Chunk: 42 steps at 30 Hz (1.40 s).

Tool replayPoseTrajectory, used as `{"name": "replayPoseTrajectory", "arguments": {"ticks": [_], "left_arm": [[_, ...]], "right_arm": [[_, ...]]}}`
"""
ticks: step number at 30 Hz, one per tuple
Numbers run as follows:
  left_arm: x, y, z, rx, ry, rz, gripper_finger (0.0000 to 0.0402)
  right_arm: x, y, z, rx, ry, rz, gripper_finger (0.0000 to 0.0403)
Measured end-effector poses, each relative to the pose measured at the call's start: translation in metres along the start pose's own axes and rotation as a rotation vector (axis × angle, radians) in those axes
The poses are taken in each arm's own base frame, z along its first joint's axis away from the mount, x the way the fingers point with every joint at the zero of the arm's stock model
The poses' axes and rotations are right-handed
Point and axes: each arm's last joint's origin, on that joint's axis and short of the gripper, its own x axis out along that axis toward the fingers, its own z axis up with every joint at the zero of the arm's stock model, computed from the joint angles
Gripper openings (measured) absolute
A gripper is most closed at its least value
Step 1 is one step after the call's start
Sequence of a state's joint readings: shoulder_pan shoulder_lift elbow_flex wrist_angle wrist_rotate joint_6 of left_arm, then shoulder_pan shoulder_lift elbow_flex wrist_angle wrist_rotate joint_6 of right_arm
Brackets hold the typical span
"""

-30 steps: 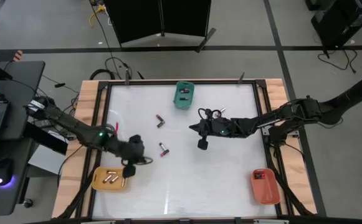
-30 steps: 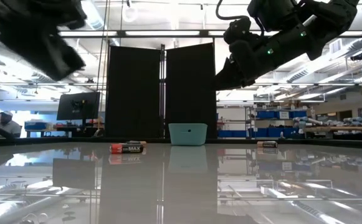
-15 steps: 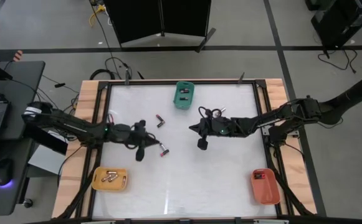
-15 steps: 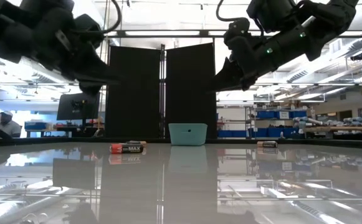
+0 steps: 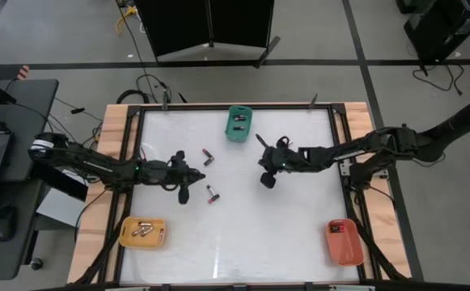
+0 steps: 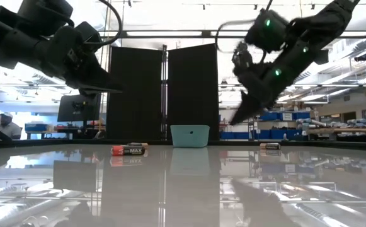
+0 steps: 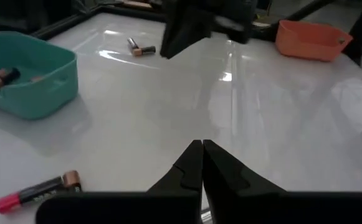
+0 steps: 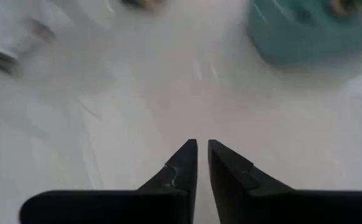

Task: Sort batteries
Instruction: Put the brown battery into the green bin

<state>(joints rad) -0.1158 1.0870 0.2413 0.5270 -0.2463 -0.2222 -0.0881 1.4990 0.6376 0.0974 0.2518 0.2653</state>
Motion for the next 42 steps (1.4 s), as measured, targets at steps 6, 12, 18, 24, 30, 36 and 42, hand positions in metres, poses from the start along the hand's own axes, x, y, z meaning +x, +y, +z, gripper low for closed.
{"name": "replayPoseTrajectory", "arguments": {"ticks": [6, 12, 18, 24, 30, 36, 42], "left_arm": [[0.000, 0.001, 0.001, 0.037, -0.011, 0.032, 0.0018], [0.000, 0.001, 0.001, 0.060, -0.012, 0.040, 0.0018], [0.000, 0.001, 0.001, 0.067, -0.012, 0.042, 0.0019], [0.000, 0.001, 0.001, 0.082, -0.012, 0.042, 0.0019], [0.000, 0.001, 0.001, 0.087, -0.012, 0.047, 0.0019], [0.000, 0.001, 0.001, 0.087, -0.013, 0.047, 0.0019], [0.000, 0.001, 0.001, 0.087, -0.012, 0.046, 0.0019]], "right_arm": [[0.000, -0.029, -0.016, 0.111, 0.212, -0.146, 0.0093], [-0.001, -0.045, -0.023, 0.152, 0.306, -0.215, 0.0151], [0.000, -0.055, -0.022, 0.171, 0.315, -0.240, 0.0196], [-0.010, -0.058, -0.023, 0.168, 0.345, -0.252, 0.0216], [-0.026, -0.060, -0.018, 0.171, 0.324, -0.273, 0.0213], [-0.017, -0.065, -0.024, 0.179, 0.375, -0.307, 0.0205], [0.001, -0.072, -0.038, 0.168, 0.430, -0.326, 0.0197]]}}
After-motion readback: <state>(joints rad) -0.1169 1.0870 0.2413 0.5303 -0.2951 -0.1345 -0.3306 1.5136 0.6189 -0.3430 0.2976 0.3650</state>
